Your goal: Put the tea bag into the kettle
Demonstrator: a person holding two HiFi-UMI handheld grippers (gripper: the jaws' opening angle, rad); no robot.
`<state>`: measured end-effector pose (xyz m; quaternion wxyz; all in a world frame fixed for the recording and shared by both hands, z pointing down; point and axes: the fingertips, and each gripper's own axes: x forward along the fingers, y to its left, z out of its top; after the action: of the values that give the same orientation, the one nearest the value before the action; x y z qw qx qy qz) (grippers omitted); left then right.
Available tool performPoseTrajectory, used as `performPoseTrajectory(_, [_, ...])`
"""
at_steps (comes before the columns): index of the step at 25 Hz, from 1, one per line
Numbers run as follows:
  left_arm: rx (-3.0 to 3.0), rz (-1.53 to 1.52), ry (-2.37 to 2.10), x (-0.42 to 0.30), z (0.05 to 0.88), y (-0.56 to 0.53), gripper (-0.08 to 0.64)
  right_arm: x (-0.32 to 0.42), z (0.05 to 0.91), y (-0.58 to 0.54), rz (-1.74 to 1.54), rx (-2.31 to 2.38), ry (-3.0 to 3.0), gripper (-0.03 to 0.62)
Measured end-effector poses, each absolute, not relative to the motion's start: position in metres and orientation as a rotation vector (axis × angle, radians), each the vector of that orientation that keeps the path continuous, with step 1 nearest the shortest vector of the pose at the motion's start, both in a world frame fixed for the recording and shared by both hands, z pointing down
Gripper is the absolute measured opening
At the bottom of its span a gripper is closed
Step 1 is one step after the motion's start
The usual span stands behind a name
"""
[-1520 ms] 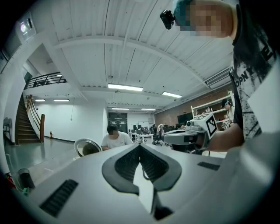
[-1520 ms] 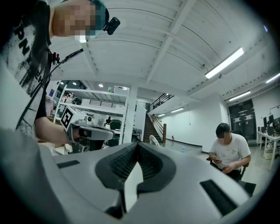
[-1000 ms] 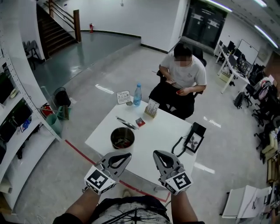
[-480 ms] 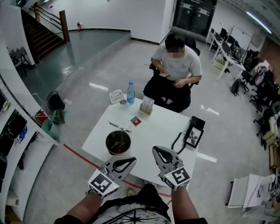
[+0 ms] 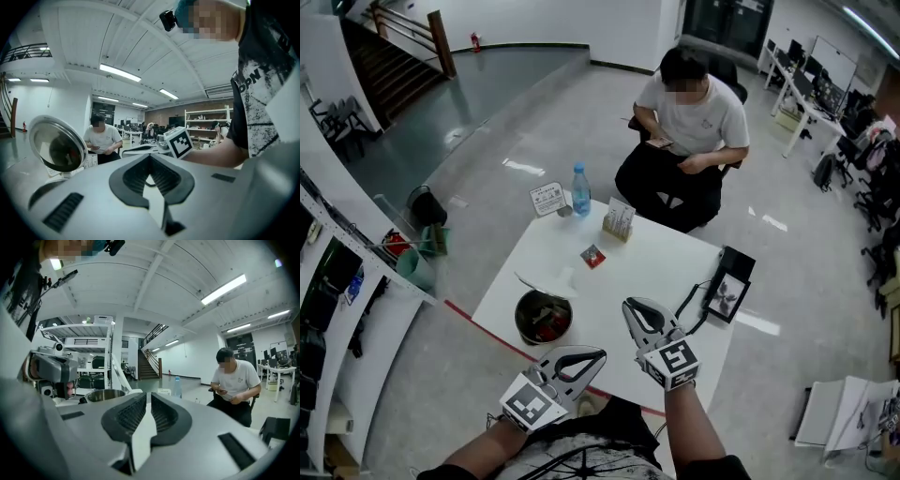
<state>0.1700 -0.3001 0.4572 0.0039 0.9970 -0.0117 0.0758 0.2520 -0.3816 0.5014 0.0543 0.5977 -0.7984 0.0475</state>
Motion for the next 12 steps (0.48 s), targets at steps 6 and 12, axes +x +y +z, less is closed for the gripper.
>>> performPoseTrajectory(6, [3.095, 0.282, -0.073, 0.200, 0.473, -0.315, 0.009, 0.272, 0.550, -0.430, 0.282, 1.697, -2.434, 0.113])
performPoseTrajectory(12, [3.042, 0.310, -0.138, 0.214, 0.488, -0.331, 0.009, 0.284, 0.617, -0.491, 0.436, 1.578, -2.352, 0.188])
